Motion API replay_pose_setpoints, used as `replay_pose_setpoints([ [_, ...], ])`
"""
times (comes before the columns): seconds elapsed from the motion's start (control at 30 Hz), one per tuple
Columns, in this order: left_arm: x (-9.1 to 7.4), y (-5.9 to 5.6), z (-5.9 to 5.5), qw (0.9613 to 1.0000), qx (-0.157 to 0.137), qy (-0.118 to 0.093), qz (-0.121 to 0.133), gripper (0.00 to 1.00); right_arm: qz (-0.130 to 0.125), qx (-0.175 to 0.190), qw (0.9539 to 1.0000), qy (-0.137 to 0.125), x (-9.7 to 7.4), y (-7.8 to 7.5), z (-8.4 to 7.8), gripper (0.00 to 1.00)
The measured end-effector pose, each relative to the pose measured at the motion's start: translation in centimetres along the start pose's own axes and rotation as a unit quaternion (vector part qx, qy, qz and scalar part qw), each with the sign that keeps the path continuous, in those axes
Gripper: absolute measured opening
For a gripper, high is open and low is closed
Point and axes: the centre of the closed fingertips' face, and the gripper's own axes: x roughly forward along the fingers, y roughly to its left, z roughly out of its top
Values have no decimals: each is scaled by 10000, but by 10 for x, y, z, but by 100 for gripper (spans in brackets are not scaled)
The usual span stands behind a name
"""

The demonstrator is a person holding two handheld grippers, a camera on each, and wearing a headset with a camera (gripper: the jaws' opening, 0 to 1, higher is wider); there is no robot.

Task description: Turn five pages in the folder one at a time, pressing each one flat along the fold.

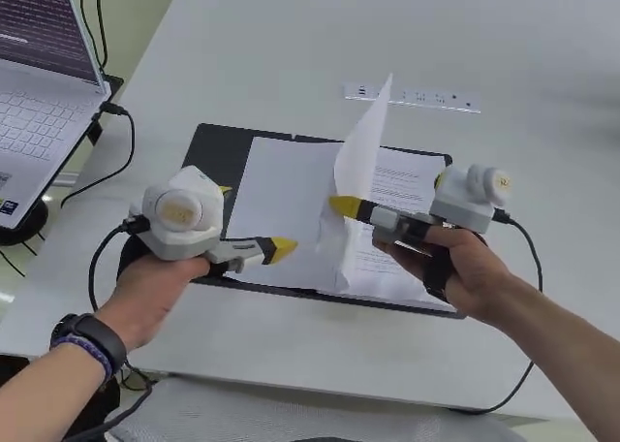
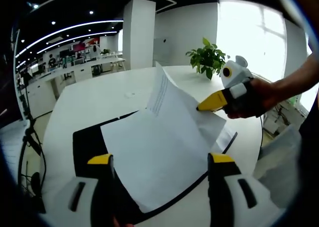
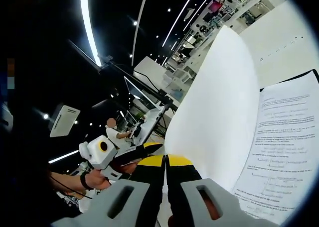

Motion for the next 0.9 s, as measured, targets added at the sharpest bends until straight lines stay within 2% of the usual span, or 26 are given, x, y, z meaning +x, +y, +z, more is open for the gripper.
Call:
replay_pose_setpoints([
  [0.23,-16,7,-16,9999,-101,71,93,76,97,23,9998,146,16,6,-11,0],
  [0.6,-31,19,-15,9995,-221,-35,234,76,169,86,9991,373,40,9,-24,0],
  [0.9,-35,21,-25,9990,-339,-8,275,76,186,174,9982,545,59,6,-37,0],
])
